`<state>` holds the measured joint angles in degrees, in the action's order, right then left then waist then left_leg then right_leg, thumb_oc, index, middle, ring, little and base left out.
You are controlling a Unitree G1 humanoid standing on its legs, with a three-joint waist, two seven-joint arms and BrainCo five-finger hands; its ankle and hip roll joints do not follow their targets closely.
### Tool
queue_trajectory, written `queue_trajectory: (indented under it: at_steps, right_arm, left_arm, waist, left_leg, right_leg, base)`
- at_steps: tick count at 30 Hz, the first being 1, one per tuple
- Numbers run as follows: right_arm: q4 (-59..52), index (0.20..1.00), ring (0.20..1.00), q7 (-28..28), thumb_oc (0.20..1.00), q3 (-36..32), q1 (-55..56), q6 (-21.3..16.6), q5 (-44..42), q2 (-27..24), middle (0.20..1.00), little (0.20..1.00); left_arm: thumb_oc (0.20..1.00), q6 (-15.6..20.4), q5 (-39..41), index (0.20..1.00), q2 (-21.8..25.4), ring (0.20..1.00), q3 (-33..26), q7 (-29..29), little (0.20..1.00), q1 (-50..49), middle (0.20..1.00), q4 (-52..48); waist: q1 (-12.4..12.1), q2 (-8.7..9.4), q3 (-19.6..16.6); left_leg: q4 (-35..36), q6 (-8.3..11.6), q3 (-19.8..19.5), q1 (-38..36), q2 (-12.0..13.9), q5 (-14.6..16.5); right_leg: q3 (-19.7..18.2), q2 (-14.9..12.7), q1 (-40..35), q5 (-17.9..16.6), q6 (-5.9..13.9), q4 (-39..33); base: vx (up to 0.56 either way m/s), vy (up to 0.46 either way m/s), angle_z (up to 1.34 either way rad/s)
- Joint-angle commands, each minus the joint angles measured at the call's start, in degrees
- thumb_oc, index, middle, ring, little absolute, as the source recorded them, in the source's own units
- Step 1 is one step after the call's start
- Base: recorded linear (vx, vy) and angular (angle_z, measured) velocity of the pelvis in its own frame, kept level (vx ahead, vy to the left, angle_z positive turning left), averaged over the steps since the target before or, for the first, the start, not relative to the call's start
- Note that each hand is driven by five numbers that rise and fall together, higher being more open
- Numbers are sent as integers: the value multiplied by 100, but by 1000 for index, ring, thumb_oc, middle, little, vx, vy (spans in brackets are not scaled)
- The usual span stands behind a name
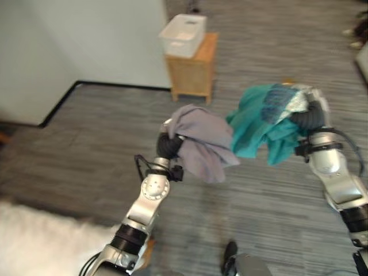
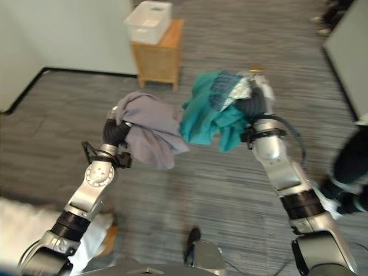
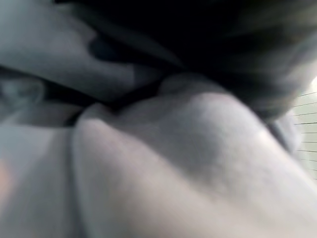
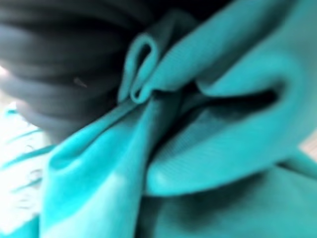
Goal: Pick up bed clothes into laundry basket.
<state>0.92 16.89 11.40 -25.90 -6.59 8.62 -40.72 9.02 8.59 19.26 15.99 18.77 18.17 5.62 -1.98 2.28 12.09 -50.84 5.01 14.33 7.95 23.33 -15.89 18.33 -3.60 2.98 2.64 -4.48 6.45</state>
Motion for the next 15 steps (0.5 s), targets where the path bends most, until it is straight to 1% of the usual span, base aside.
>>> queue_trajectory:
  at_steps: [1,2,3,4,5,6,7,8,9,10,11,12,13,14,15]
  right_arm:
    - [-489,200,200,-97,200,-56,-442,-327,-369,-396,200,200]
    - [-558,200,200,-157,200,-94,-367,-353,-399,-398,200,200]
    - [-601,200,200,-193,200,-124,-289,-388,-419,-388,200,200]
    - [-609,200,200,-199,200,-132,-268,-390,-420,-389,200,200]
    - [-611,200,200,-196,200,-211,-98,-462,-376,-428,200,200]
    - [-633,200,200,-202,200,-239,-50,-464,-364,-429,200,200]
    - [-617,200,200,-152,200,-268,-15,-466,-287,-416,200,200]
    - [-593,200,200,-113,200,-309,6,-456,-262,-377,200,200]
    - [-569,200,200,-96,200,-307,-35,-416,-210,-373,200,200]
    - [-561,200,200,-120,200,-281,-55,-391,-255,-290,200,200]
    - [-546,200,200,-139,200,-249,-49,-382,-272,-196,200,200]
    - [-549,200,200,-160,200,-252,-3,-364,-249,-122,200,200]
    - [-576,200,200,-173,200,-254,65,-361,-189,-39,200,200]
    - [-604,200,200,-182,200,-283,142,-350,-146,48,200,200]
    - [-618,200,200,-157,200,-297,193,-359,-73,122,200,200]
  left_arm:
    - [200,358,-134,200,-135,200,41,128,200,160,200,-605]
    - [200,383,-151,200,-129,200,-32,95,200,40,200,-685]
    - [200,381,-226,200,-117,200,-81,75,200,-26,200,-738]
    - [200,375,-232,200,-119,200,-77,72,200,-43,200,-751]
    - [200,363,-336,200,-143,200,-116,23,200,-192,200,-749]
    - [200,364,-352,200,-169,200,-110,7,200,-230,200,-764]
    - [200,347,-405,200,-170,200,-87,-4,200,-293,200,-758]
    - [200,337,-416,200,-169,200,-96,-1,200,-316,200,-759]
    - [200,320,-395,200,-160,200,-112,25,200,-369,200,-750]
    - [200,302,-360,200,-162,200,-159,35,200,-464,200,-747]
    - [200,261,-367,200,-149,200,-192,29,200,-549,200,-771]
    - [200,234,-364,200,-127,200,-230,17,200,-657,200,-816]
    - [200,214,-371,200,-92,200,-234,6,200,-736,200,-848]
    - [200,199,-372,200,-45,200,-228,8,200,-790,200,-861]
    - [200,170,-393,200,8,200,-216,23,200,-789,200,-853]
  waist:
    - [-368,-18,103]
    - [-459,-21,114]
    - [-512,-31,102]
    - [-526,-10,87]
    - [-630,-234,57]
    - [-674,-260,13]
    - [-730,-300,8]
    - [-763,-300,-37]
    - [-782,-302,-62]
    - [-776,-317,-153]
    - [-869,-340,-242]
    - [-943,-316,-313]
    - [-984,-186,-375]
    - [-1018,-77,-412]
    - [-1057,50,-464]
  left_leg:
    - [2054,86,-96,209,-1094,1603]
    - [2358,51,-94,391,-1261,1685]
    - [2802,2,12,511,-1336,1670]
    - [2861,-3,40,472,-1364,1665]
    - [4054,85,558,750,-1277,1166]
    - [4559,98,639,619,-1340,995]
    - [5058,95,931,749,-1323,877]
    - [5413,75,1161,824,-1321,779]
    - [5516,64,1278,942,-1294,758]
    - [5553,18,1248,887,-1328,790]
    - [5564,-27,1191,862,-1325,623]
    - [5566,-79,1143,828,-1326,504]
    - [5531,-128,1127,747,-1405,409]
    - [5526,-203,1147,639,-1470,432]
    - [5503,-298,1220,516,-1538,501]
  right_leg:
    - [12,-544,-965,172,1028,-1145]
    - [-89,-522,-1018,242,1077,-1145]
    - [-142,-487,-1047,293,1117,-1145]
    - [-154,-514,-1048,305,1126,-1145]
    - [-120,-269,-1357,549,1223,-1145]
    - [-139,-251,-1419,588,1221,-1145]
    - [-43,-184,-1570,690,1265,-1145]
    - [-13,-165,-1726,791,1272,-1145]
    - [-20,-146,-1889,878,1297,-1145]
    - [-39,-135,-1995,909,1346,-1145]
    - [-122,-91,-2116,938,1367,-1145]
    - [-219,-90,-2238,959,1377,-1145]
    - [-241,-146,-2420,839,1411,-1145]
    - [-295,-229,-2434,714,1460,-957]
    - [-281,-324,-2417,564,1580,-576]
  base:
    - [335,-91,-118]
    - [311,-45,-52]
    - [237,-19,-57]
    - [546,2,-111]
    - [530,17,-109]
    - [700,9,-84]
    - [473,-24,-20]
    - [570,-11,-3]
    - [588,2,-1]
    - [645,35,15]
    - [655,55,16]
    - [678,51,6]
    - [608,45,-20]
    - [582,23,-42]
    - [354,23,-52]
